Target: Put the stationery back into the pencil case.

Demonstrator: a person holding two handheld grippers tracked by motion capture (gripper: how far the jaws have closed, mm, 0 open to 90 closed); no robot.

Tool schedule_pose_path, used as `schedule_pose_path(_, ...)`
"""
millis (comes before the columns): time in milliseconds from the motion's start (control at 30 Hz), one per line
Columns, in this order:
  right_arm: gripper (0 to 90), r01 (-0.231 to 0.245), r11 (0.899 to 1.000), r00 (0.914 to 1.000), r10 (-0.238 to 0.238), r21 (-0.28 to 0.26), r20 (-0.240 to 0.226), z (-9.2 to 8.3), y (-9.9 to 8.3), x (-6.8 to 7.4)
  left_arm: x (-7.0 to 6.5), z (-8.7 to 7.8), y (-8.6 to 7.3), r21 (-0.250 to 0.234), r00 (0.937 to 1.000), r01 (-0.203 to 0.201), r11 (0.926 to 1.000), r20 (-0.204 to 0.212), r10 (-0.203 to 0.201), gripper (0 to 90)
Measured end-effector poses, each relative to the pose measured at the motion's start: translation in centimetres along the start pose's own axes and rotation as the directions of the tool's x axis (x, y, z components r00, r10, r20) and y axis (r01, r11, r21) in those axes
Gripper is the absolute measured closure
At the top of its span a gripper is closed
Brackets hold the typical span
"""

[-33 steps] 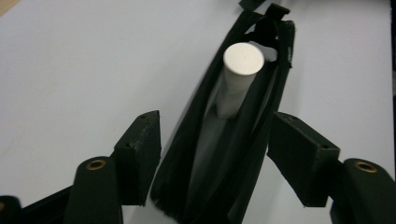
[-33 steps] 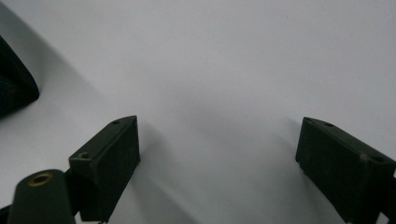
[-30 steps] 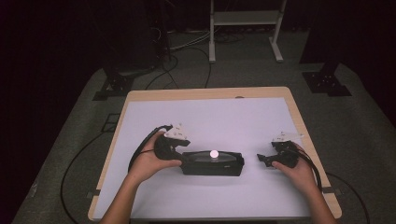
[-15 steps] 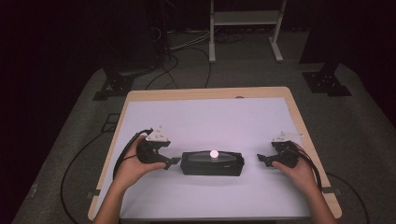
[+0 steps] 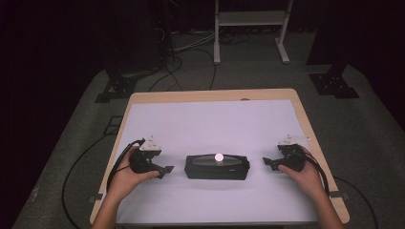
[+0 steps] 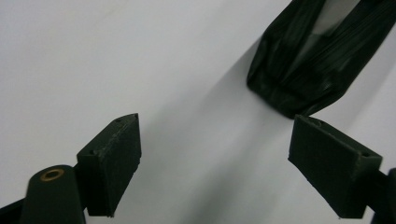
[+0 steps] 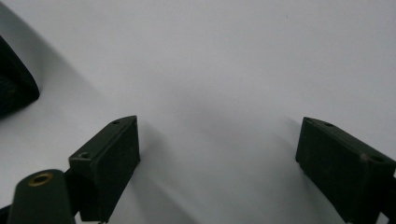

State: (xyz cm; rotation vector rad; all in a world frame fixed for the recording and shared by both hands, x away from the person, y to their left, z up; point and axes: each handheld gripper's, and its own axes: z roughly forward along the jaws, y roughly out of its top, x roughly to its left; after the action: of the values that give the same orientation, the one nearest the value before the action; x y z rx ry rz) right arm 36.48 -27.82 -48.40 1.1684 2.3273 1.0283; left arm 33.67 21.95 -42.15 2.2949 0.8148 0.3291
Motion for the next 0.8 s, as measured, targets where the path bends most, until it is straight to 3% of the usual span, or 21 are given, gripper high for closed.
schedule_pose_path(300, 12.5, 0.002, 1.000, 1.0000, -0.002, -0.001, 0.000, 0.0, 0.0, 0.0, 1.6, 0.7, -2.1, 0.035, 0.9951, 0.065, 0.9972, -0.076, -0.062, 12.2)
schedule_pose_path(633, 12.5, 0.002, 1.000, 1.0000, -0.002, -0.001, 0.000, 0.0, 0.0, 0.0, 3.0, 1.3, -3.5, 0.049, 0.9858, 0.132, 0.9901, -0.111, -0.126, 12.2)
schedule_pose_path(800, 12.5, 0.002, 1.000, 1.0000, -0.002, -0.001, 0.000, 0.0, 0.0, 0.0, 3.4, 1.5, -3.9, 0.058, 0.9826, 0.141, 0.9883, -0.131, -0.132, 11.9)
